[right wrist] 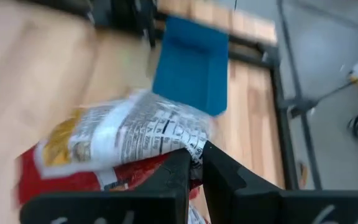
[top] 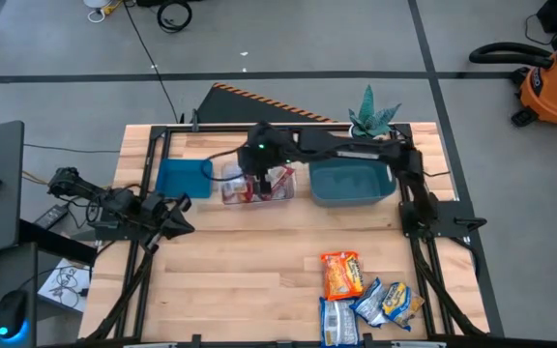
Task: Sort Maruchan noodles
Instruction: Put the red noodle pack into the transparent bin
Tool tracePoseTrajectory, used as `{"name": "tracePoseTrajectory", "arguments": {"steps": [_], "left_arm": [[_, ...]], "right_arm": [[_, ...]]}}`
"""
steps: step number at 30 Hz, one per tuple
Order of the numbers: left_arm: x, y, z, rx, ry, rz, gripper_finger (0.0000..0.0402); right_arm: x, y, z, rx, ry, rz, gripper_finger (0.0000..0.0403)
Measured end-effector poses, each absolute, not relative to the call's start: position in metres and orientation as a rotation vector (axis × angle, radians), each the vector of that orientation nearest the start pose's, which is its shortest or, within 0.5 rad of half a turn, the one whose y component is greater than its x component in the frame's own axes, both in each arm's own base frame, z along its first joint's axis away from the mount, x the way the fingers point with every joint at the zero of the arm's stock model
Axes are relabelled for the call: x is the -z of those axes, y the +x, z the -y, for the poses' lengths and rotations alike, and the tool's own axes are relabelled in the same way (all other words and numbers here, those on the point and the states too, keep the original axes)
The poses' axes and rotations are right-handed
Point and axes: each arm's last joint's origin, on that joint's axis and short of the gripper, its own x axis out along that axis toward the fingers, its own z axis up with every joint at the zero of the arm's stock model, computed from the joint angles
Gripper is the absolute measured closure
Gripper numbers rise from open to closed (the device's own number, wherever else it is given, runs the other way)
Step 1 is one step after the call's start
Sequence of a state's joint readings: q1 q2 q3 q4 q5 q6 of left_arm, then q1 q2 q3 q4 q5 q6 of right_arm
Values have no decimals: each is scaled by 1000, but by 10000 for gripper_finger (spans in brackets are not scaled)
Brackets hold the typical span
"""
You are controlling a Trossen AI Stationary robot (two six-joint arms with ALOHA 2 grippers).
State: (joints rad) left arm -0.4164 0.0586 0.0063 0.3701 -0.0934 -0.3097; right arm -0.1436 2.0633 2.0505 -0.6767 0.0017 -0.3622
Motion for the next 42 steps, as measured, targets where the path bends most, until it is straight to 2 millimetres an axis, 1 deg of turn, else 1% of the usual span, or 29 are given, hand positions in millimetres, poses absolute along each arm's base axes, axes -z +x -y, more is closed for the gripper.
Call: {"name": "tracePoseTrajectory", "arguments": {"steps": [3, 5, 7, 9, 12, 15, 18, 21, 23, 25, 27, 29, 32, 34, 35, 40, 42], "left_arm": [[-195, 89, 37, 373, -443, 232, 379], [-193, 90, 37, 373, -474, 206, 379], [-193, 90, 37, 374, -476, 205, 379], [-193, 90, 37, 373, -466, 206, 379], [-192, 90, 37, 370, -462, 194, 379], [-191, 90, 37, 368, -459, 183, 379], [-190, 91, 37, 367, -457, 178, 379], [-190, 91, 37, 366, -455, 173, 379], [-189, 91, 37, 365, -452, 166, 379], [-189, 91, 37, 365, -452, 169, 379], [-189, 91, 37, 362, -423, 173, 379], [-189, 91, 37, 358, -384, 180, 379], [-189, 91, 37, 353, -338, 189, 379], [-189, 91, 37, 353, -334, 189, 379], [-189, 91, 37, 353, -334, 190, 379], [-189, 91, 37, 353, -333, 190, 379], [-189, 91, 37, 352, -333, 191, 379]], "right_arm": [[-302, 469, 88, 19, -280, -766, 368], [-287, 472, 101, 30, -280, -805, 368], [-277, 475, 112, 44, -271, -812, 365], [-274, 476, 120, 26, -227, -787, 358], [-269, 476, 126, -45, -163, -779, 338], [-262, 478, 123, -63, -153, -800, 312], [-252, 477, 122, -81, -153, -857, 285], [-256, 470, 121, -77, -169, -914, 261], [-275, 464, 120, -66, -179, -896, 250], [-298, 455, 118, -29, -202, -881, 243], [-313, 449, 117, 3, -202, -854, 240], [-319, 448, 116, -25, -169, -815, 239], [-321, 453, 110, -77, -136, -748, 239], [-319, 460, 107, -77, -141, -678, 239], [-314, 463, 105, -77, -144, -655, 239], [-282, 472, 104, -67, -156, -576, 238], [-264, 472, 106, -52, -145, -553, 239]]}}
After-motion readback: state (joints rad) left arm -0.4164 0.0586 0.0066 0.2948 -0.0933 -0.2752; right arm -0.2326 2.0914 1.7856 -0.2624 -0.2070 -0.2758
